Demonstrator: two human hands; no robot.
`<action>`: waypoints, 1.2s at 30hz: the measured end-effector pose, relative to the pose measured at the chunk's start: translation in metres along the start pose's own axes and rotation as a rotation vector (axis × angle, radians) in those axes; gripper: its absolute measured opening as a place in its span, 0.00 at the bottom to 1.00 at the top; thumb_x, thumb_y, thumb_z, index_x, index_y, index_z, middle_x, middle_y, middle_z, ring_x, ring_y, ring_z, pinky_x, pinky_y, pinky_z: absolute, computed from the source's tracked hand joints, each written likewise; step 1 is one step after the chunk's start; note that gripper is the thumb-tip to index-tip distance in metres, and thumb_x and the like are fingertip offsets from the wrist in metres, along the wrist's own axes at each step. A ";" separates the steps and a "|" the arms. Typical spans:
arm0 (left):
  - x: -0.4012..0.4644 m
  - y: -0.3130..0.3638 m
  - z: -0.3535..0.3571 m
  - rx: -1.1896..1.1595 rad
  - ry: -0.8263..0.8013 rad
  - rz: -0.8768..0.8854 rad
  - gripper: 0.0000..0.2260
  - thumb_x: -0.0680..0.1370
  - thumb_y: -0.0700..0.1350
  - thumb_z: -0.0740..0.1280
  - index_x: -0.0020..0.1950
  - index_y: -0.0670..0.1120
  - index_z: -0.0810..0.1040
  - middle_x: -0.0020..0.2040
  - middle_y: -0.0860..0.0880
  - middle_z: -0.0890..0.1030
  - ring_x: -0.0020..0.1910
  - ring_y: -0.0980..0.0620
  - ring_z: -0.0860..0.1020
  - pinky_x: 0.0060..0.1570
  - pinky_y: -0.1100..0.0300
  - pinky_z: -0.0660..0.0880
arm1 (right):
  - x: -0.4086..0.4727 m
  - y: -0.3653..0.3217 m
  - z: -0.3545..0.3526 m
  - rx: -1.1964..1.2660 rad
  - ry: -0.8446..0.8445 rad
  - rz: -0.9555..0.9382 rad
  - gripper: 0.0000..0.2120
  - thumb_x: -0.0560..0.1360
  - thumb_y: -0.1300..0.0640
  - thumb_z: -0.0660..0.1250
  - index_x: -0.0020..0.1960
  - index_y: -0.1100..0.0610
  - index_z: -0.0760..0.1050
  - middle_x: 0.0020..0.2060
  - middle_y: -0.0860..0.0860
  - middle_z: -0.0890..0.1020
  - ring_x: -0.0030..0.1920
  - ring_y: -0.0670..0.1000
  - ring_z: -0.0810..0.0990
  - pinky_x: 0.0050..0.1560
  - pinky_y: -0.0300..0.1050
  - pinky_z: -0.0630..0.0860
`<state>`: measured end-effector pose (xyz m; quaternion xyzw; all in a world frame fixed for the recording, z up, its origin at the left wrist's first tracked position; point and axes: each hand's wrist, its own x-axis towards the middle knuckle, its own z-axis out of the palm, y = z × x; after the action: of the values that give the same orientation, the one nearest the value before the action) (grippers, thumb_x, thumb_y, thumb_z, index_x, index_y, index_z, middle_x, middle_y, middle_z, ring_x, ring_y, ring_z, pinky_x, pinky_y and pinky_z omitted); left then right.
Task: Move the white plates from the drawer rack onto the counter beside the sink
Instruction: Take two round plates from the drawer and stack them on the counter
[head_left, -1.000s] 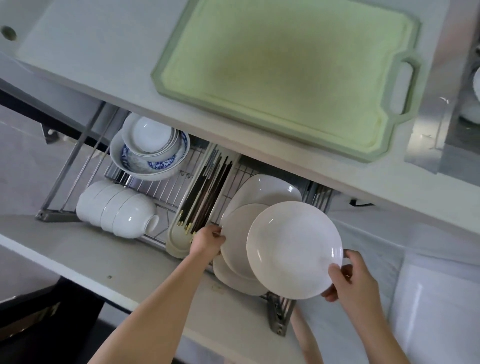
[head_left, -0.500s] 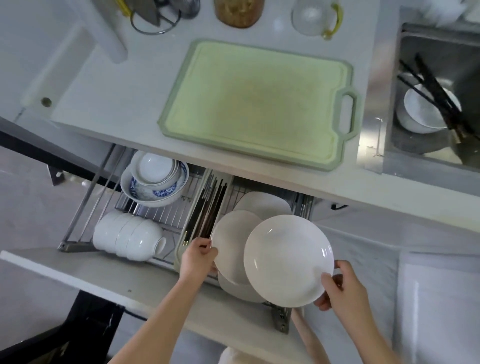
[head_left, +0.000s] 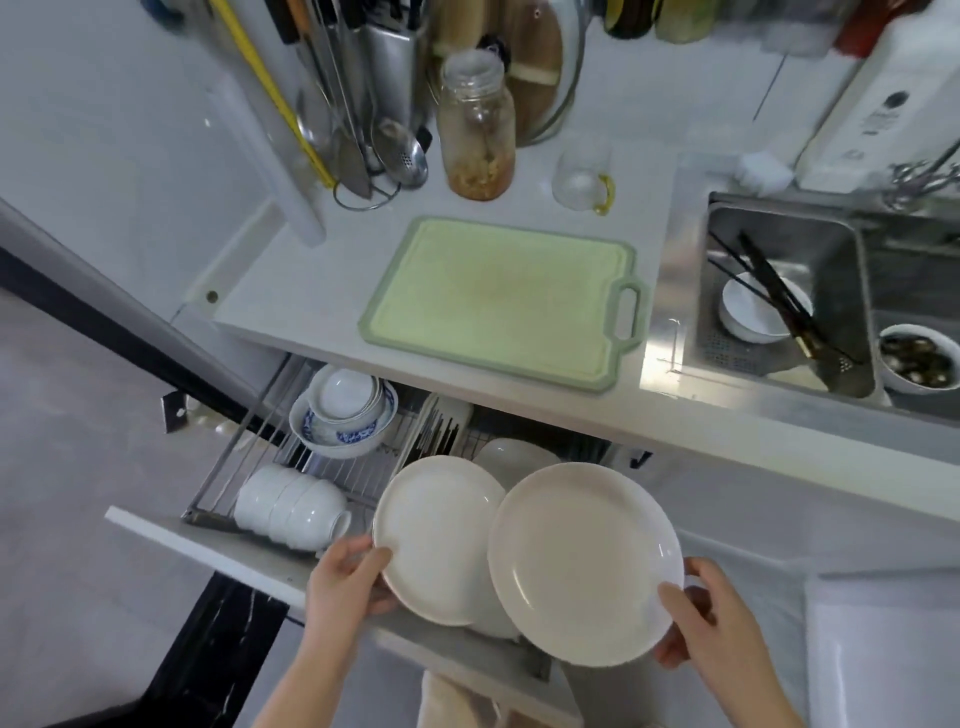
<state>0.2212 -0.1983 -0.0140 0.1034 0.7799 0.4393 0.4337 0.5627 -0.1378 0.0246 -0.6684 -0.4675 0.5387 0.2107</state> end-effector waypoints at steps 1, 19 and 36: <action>-0.012 0.002 0.003 -0.024 -0.003 0.013 0.07 0.72 0.37 0.71 0.49 0.42 0.78 0.42 0.42 0.82 0.30 0.51 0.83 0.28 0.58 0.79 | -0.006 0.001 -0.009 0.021 0.016 -0.012 0.08 0.76 0.63 0.64 0.46 0.51 0.72 0.24 0.57 0.81 0.22 0.58 0.80 0.25 0.47 0.76; -0.198 0.052 0.163 -0.273 -0.228 0.190 0.05 0.74 0.38 0.68 0.49 0.40 0.78 0.41 0.41 0.82 0.37 0.45 0.82 0.28 0.59 0.79 | -0.090 0.026 -0.198 0.381 0.390 -0.214 0.06 0.75 0.64 0.63 0.45 0.53 0.71 0.23 0.54 0.81 0.22 0.54 0.80 0.25 0.47 0.78; -0.244 0.117 0.367 -0.060 -0.725 0.237 0.04 0.75 0.38 0.67 0.47 0.38 0.76 0.40 0.39 0.82 0.36 0.43 0.81 0.28 0.58 0.80 | -0.099 0.043 -0.336 0.648 0.907 -0.148 0.05 0.75 0.63 0.62 0.46 0.55 0.70 0.23 0.59 0.81 0.24 0.57 0.81 0.28 0.46 0.78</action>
<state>0.6238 -0.0428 0.1328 0.3288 0.5453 0.4441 0.6303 0.8899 -0.1678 0.1541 -0.6995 -0.1864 0.2972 0.6226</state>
